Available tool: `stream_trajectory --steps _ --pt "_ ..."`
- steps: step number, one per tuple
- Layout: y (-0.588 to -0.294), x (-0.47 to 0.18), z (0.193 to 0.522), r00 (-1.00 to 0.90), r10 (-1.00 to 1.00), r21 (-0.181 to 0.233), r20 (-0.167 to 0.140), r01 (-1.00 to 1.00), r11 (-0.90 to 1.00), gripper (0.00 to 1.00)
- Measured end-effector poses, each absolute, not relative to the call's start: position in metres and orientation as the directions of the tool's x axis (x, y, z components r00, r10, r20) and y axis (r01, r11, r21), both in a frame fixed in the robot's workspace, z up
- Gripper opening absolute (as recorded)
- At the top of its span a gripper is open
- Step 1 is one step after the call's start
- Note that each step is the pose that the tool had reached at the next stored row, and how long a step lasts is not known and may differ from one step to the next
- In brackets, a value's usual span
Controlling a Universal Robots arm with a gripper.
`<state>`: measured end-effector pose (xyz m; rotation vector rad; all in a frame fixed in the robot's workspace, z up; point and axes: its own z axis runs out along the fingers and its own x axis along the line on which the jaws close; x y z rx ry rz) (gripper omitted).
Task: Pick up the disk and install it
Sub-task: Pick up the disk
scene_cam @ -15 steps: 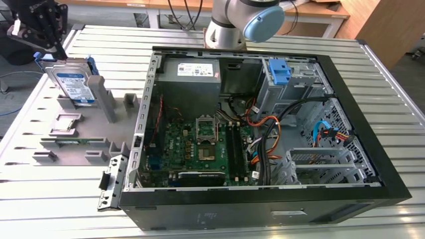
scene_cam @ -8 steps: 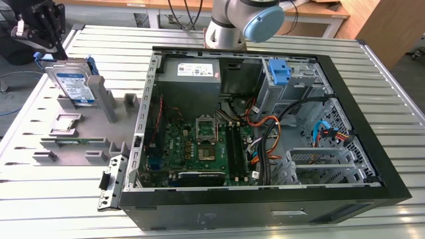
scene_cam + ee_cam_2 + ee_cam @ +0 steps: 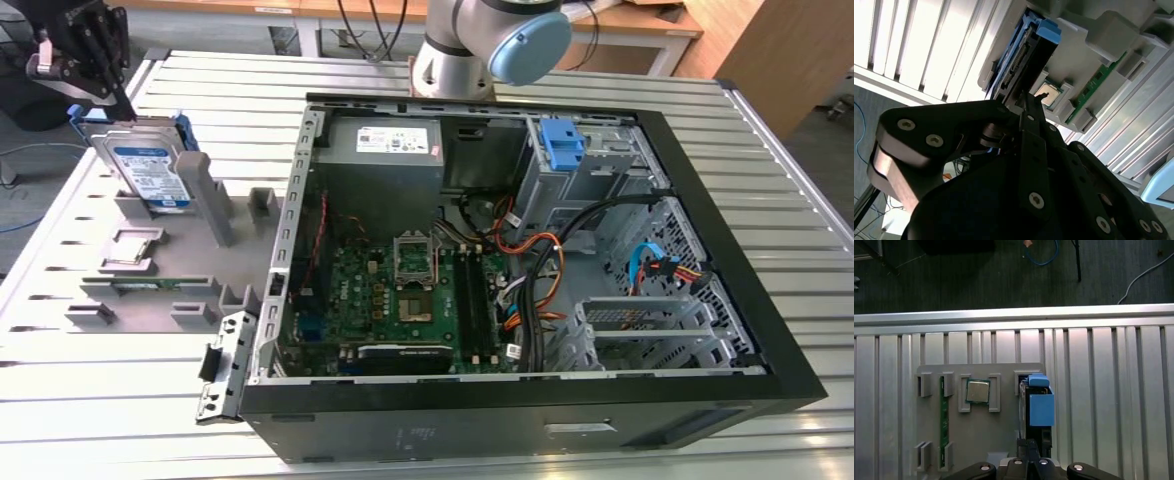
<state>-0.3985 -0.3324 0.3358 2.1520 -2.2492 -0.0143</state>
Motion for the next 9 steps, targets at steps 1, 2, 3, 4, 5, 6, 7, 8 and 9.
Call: stream_trajectory --steps 1,2,3,4,5,6,7,8,9 --pt "-0.3324 -0.3985 0.3358 -0.044 -0.999 0.026 0.014 -0.999 0.044 0.11" --pt "-0.3324 -0.3985 0.3358 -0.043 -0.999 0.026 0.014 -0.999 0.044 0.11" --pt "-0.3324 -0.3985 0.3358 -0.043 -0.999 0.026 0.014 -0.999 0.043 0.11" --pt "-0.3324 -0.3985 0.3358 -0.042 -0.999 0.026 0.014 -0.999 0.042 0.11" --pt "-0.3324 -0.3985 0.3358 -0.041 -0.999 0.026 0.014 -0.999 0.041 0.11" --pt "-0.3324 -0.3985 0.3358 -0.039 -0.999 0.027 0.014 -0.999 0.039 0.11" --pt "-0.3324 -0.3985 0.3358 -0.037 -0.999 0.026 0.014 -0.999 0.038 0.11" --pt "-0.3324 -0.3985 0.3358 -0.037 -0.999 0.026 0.014 -0.999 0.037 0.11" --pt "-0.3324 -0.3985 0.3358 -0.037 -0.999 0.026 0.014 -0.999 0.037 0.11"
